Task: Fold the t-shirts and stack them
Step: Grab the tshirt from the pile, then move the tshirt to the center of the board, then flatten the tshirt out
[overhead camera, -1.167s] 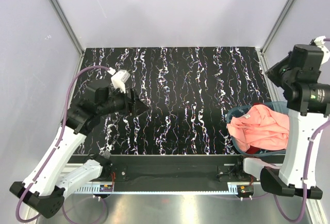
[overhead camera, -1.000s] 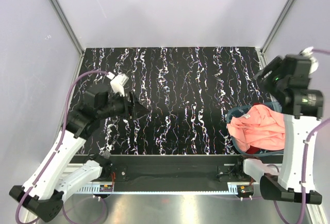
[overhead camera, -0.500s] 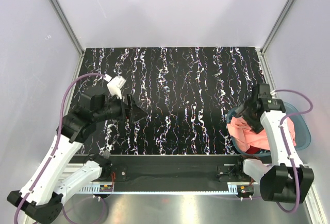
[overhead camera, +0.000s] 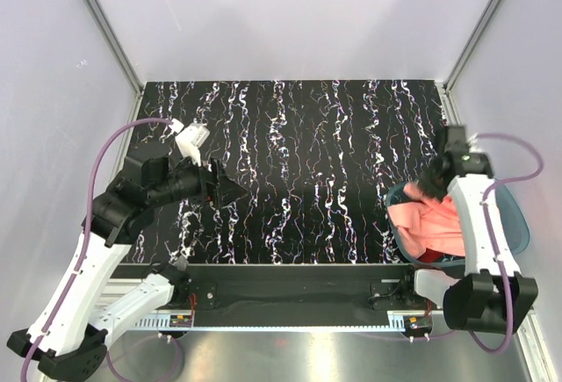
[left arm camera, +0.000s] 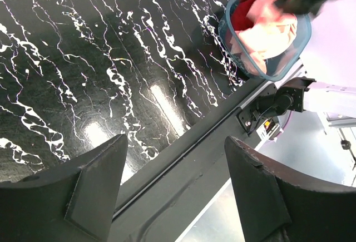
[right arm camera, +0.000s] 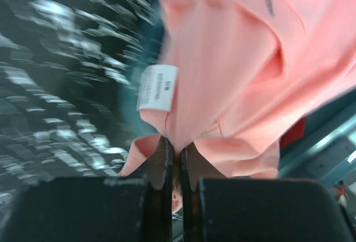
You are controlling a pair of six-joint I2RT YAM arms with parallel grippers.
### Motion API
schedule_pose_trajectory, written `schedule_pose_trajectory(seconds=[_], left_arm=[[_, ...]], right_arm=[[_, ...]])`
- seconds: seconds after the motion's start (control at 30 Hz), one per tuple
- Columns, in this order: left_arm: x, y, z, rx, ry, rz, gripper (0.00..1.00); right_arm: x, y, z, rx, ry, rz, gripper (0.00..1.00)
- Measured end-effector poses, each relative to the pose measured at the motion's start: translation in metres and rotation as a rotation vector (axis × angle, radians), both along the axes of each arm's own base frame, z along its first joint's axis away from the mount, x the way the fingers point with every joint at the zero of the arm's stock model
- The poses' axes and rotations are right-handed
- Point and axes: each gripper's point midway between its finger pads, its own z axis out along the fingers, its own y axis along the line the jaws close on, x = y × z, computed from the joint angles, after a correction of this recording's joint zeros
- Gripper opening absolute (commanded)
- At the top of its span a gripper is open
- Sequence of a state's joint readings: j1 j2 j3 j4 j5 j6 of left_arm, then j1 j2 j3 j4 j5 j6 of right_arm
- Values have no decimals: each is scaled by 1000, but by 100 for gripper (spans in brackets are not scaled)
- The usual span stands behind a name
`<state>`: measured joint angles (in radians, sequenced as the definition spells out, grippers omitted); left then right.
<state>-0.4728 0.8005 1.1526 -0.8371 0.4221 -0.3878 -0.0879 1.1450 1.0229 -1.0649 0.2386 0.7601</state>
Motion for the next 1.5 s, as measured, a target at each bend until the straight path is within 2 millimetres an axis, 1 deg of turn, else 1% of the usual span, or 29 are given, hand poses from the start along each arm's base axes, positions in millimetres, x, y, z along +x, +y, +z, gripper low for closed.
schedule_pose_trajectory(seconds=[0.07, 0.1, 0.2, 0.27, 0.3, 0.33, 0.37, 0.4, 0.47, 0.5, 0.6, 0.63, 0.7, 0.73, 0.8, 0.83, 0.9, 0.97, 1.0, 1.03, 1.07, 1.1, 1.17, 1.2, 1.27, 1.3, 1.33, 1.43, 1.5], left_arm=[[0, 0, 0, 3, -3, -2, 76], [0, 0, 0, 4, -4, -2, 76], [1, 0, -1, 6, -1, -2, 76], [2, 0, -1, 5, 0, 1, 76], [2, 0, 0, 3, -1, 5, 76], [2, 1, 1, 0, -4, 11, 76], [2, 2, 2, -2, -9, 18, 77], [2, 3, 4, -6, -15, 27, 77], [2, 7, 9, -15, -35, 54, 78], [2, 9, 12, -20, -48, 72, 79], [1, 19, 21, -36, -87, 132, 80], [1, 23, 23, -40, -98, 156, 80], [-1, 31, 30, -57, -124, 202, 84], [-3, 36, 32, -63, -135, 225, 85], [-4, 44, 35, -69, -143, 274, 89], [-4, 49, 35, -69, -145, 301, 90], [-4, 58, 33, -63, -138, 357, 93], [-5, 69, 30, -52, -132, 413, 93], [-4, 72, 28, -51, -131, 434, 93], [-4, 74, 27, -50, -130, 445, 94], [-3, 74, 24, -45, -121, 453, 94], [-1, 73, 20, -39, -106, 456, 95], [9, 64, 10, -13, -54, 442, 98], [17, 57, 3, 3, -21, 429, 98], [41, 37, -16, 40, 60, 396, 98], [55, 26, -28, 59, 100, 379, 98], [68, 16, -42, 80, 141, 365, 98], [97, -6, -95, 164, 284, 333, 89], [107, -14, -135, 238, 391, 305, 80]], right_arm=[[18, -3, 49, -28, -111, 29, 0], [27, -5, 84, -44, -187, 53, 0], [56, 2, 223, -87, -567, 150, 0], [55, 17, 306, -86, -818, 235, 0], [53, 30, 346, -67, -948, 295, 0], [47, 46, 380, -28, -1064, 359, 0], [41, 58, 405, 6, -1148, 407, 0], [34, 78, 435, 89, -1266, 479, 0], [26, 115, 469, 251, -1407, 611, 0], [24, 137, 479, 349, -1446, 681, 0], [28, 199, 492, 599, -1454, 878, 1], [30, 215, 494, 670, -1451, 926, 7], [43, 245, 480, 795, -1393, 989, 23], [50, 256, 468, 858, -1349, 998, 37], [58, 279, 428, 974, -1214, 1003, 60], [59, 292, 403, 1020, -1133, 1011, 82], [52, 319, 351, 1072, -954, 1033, 99], [24, 352, 285, 1098, -730, 1102, 100], [6, 363, 248, 1084, -604, 1135, 100], [-6, 367, 219, 1058, -509, 1149, 100], [-15, 364, 181, 976, -406, 1145, 100], [-16, 355, 153, 890, -344, 1128, 100], [-9, 329, 108, 701, -267, 1094, 96], [-4, 315, 91, 607, -239, 1085, 89], [3, 291, 64, 458, -185, 1085, 84], [7, 283, 53, 405, -160, 1094, 76], [12, 277, 41, 365, -131, 1105, 72], [23, 274, 0, 309, -21, 1140, 63], [28, 274, -30, 288, 62, 1152, 66]])
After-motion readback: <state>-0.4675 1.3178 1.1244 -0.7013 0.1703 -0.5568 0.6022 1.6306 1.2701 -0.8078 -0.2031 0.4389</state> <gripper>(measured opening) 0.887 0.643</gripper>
